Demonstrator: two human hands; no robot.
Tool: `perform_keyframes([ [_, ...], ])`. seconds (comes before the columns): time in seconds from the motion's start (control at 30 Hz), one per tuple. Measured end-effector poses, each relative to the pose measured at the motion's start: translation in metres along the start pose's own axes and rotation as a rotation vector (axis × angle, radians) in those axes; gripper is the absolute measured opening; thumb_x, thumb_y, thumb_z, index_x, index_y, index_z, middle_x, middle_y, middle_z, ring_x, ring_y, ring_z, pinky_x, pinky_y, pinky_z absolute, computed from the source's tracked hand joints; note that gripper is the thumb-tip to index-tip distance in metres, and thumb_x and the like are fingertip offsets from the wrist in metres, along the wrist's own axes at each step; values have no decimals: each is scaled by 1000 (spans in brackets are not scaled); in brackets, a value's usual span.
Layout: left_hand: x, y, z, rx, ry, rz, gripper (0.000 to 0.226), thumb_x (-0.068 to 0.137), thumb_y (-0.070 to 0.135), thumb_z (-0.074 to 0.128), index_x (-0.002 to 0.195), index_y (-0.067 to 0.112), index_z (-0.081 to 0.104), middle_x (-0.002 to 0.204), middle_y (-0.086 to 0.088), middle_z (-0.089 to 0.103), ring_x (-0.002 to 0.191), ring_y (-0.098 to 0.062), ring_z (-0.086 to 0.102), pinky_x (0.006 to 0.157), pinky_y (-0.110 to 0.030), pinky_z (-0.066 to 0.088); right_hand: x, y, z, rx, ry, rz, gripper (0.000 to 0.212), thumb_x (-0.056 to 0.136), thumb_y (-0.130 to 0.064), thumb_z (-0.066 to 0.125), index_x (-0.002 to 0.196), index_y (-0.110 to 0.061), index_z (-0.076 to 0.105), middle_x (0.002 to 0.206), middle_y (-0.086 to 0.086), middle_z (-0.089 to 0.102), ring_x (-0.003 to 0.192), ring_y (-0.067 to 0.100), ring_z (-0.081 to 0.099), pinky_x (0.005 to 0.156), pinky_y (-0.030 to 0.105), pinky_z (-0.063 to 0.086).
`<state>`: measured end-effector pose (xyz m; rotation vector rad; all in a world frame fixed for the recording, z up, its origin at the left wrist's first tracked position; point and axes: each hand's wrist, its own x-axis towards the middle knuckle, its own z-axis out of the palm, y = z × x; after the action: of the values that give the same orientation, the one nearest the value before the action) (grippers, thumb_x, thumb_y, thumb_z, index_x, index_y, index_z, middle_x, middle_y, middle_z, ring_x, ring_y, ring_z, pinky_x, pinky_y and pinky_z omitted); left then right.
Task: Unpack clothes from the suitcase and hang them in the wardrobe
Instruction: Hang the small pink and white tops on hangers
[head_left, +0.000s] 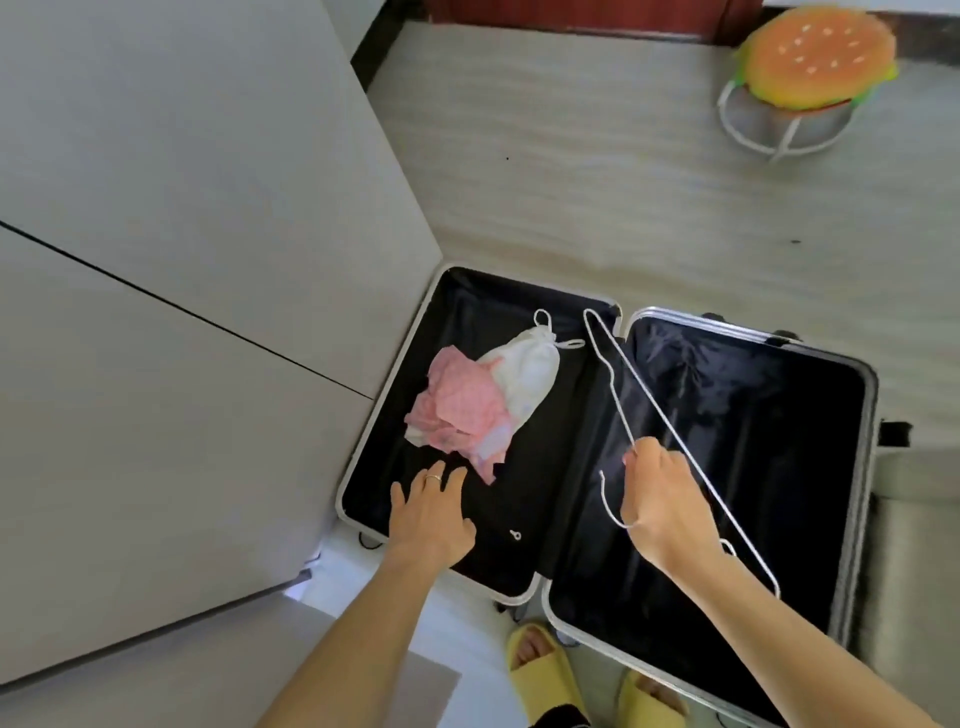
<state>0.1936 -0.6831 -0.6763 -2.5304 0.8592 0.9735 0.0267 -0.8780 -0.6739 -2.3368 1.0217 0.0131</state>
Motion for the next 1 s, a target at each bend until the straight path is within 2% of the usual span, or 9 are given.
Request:
perform_keyframes([
  [0.13, 103, -16, 76, 74, -28, -16, 76, 95, 37, 53, 157, 23, 12, 165, -5, 13, 152, -24, 9, 122, -53, 9, 51, 57, 112, -208, -44, -190, 36, 72, 15, 61, 105, 1, 58, 108, 16, 66, 112, 40, 58, 80, 45, 53],
  [0.2, 152, -21, 112, 97, 0, -27, 77, 95, 37, 54, 157, 21, 11, 164, -4, 14, 153, -23, 6, 122, -53, 7, 72, 83, 168, -262, -72, -287, 50, 69, 18, 62, 118, 8, 57, 127, 22, 61, 128, 43, 51, 97, 55, 50],
  [0.27, 195, -23, 146, 122, 38, -41, 81, 94, 37, 55, 157, 18, 8, 165, -3, 12, 153, -22, 3, 121, -53, 5, 89, 103, 216, -334, -53, -397, 40, 79, 10, 49, 117, 5, 60, 136, 21, 57, 134, 39, 47, 106, 56, 42],
  [0.37, 255, -29, 182, 125, 129, -72, 81, 95, 39, 53, 157, 17, 5, 165, -3, 10, 152, -21, 3, 121, -52, 5, 104, 127, 274, -415, -28, -512, 43, 85, -3, 31, 113, 2, 63, 131, 17, 62, 136, 34, 46, 112, 52, 33],
  [0.53, 305, -44, 208, 114, 131, -100, 45, 102, 38, 43, 145, 27, 42, 158, -5, 26, 147, -22, 16, 119, -54, 12, 107, 150, 315, -357, -30, -488, 27, 90, 6, 58, 115, -2, 60, 115, 6, 69, 141, 28, 40, 121, 47, 16],
  [0.63, 293, -44, 205, -22, 95, -66, 39, 100, 37, 39, 131, 19, 54, 141, -9, 49, 130, -29, 42, 111, -50, 31, 109, 146, 304, -426, -171, -485, 41, 86, 4, 34, 120, 0, 57, 120, 9, 67, 140, 31, 41, 118, 48, 24],
  [0.73, 254, -37, 167, -414, 35, -104, 33, 100, 46, 36, 96, 22, 57, 97, -6, 63, 88, -28, 60, 79, -41, 52, 101, 117, 263, -400, -395, -373, 47, 85, 2, 36, 131, -2, 47, 134, 11, 58, 146, 29, 29, 119, 42, 22],
  [0.87, 187, -37, 72, -643, 63, -144, 33, 95, 34, 48, 66, 16, 49, 74, -5, 54, 63, -19, 48, 56, -31, 35, 73, 57, 175, -302, -483, -322, 37, 86, 0, 42, 122, -5, 43, 114, 9, 59, 119, 31, 48, 89, 33, 40],
  [1.0, 79, -32, -53, -770, 109, -119, 39, 96, 24, 51, 58, 21, 44, 57, 2, 44, 55, -13, 39, 54, -30, 30, 48, -8, 49, -143, -474, -168, 19, 85, 0, 42, 98, -13, 36, 84, 1, 54, 78, 27, 52, 65, 39, 44],
])
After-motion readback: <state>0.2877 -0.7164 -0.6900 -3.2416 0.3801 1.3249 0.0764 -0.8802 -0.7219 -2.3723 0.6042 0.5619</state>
